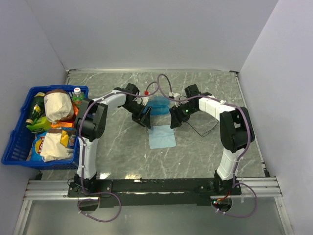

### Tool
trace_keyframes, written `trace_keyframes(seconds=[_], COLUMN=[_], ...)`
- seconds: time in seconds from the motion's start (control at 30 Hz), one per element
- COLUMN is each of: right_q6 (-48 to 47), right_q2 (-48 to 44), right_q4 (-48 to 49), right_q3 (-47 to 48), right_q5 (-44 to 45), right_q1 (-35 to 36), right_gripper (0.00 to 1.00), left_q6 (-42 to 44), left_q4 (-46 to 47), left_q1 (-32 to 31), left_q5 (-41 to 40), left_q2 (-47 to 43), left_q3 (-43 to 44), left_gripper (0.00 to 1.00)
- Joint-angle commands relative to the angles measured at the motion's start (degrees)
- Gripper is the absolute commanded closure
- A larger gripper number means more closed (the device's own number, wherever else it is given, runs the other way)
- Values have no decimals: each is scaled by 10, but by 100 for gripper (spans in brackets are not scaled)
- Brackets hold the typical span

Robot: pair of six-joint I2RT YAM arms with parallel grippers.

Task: Organize the sunglasses
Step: Pick up the glasses cleaning cloth from the center of the board.

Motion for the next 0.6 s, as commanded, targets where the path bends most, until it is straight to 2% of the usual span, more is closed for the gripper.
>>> trace_keyframes(seconds=[0.0,0.27,0.37,0.57], right_q6=[16,26,28,28], right_q2=[9,21,30,43], right_q4=[-5,-4,-5,-13], right_q3=[30,34,34,41], right_q5=[-27,-41,-40,-44], right_q1=[-4,-14,-15,-16], right_gripper=[34,35,36,37], left_q6=[-8,-18,-22,-31], left_q4=[15,27,33,53], left_q1=[-17,-26,-27,-27], left_q5=[13,11,9,-15], left_q2=[9,27,33,28], left_q3=[6,6,1,-20], left_gripper=[32,40,46,50])
